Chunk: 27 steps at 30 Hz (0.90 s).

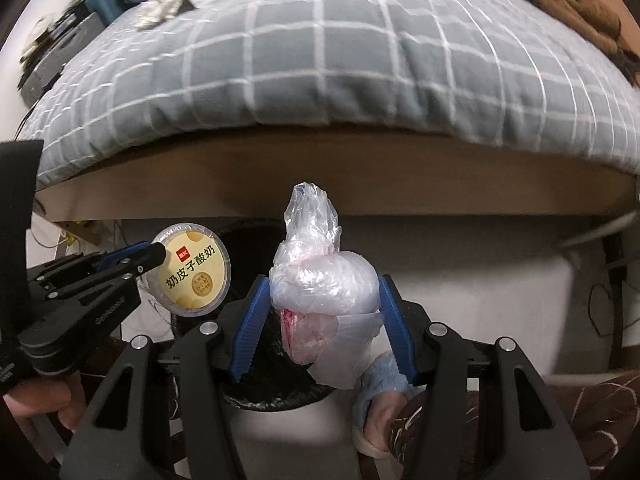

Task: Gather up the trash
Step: 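Open the left tool over the bin while the right tool releases the clear bag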

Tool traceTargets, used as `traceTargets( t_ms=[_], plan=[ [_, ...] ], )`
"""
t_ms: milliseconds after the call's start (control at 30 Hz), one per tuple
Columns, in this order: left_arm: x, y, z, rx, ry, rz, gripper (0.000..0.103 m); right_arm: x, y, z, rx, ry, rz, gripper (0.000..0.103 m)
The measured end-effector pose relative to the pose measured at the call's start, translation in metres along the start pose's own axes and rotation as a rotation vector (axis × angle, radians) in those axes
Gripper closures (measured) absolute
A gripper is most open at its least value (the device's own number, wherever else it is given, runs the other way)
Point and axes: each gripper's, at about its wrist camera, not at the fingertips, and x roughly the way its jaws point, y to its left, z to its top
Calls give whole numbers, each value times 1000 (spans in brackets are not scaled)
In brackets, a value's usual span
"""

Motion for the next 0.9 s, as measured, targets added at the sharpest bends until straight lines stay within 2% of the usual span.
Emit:
traceTargets(
  t_ms=[267, 300, 367, 400, 433, 500, 567, 633, 733, 900],
  plan=[
    [32, -15, -4, 24, 31, 12, 89, 22, -21, -8, 40, 52, -4, 50],
    [33, -14, -4, 20, 27, 23, 86, 23, -20, -8, 39, 54, -2, 50],
    [35, -12, -5, 16, 21, 42, 66, 24, -17, -10, 29, 57, 1, 50],
    [33, -11, -5, 15, 20, 44, 45, 26, -16, -10, 25, 57, 5, 50],
    [32, -9, -6, 14, 15, 54, 39, 29, -13, -11, 20, 56, 11, 50],
    [30, -5, -8, 12, 8, 62, 39, 31, -6, -15, 6, 61, 19, 50],
    [28, 1, -10, 2, 9, 61, 32, 35, 1, -16, -12, 72, 26, 50],
    [24, 7, -12, -7, -6, 72, 17, 40, 10, -19, -32, 85, 31, 50],
    [16, 19, -17, -18, -27, 77, 5, 47, 26, -25, -57, 107, 44, 50],
    [12, 42, -26, -52, -23, 85, 6, 56, 46, -29, -93, 131, 53, 50]
  ],
)
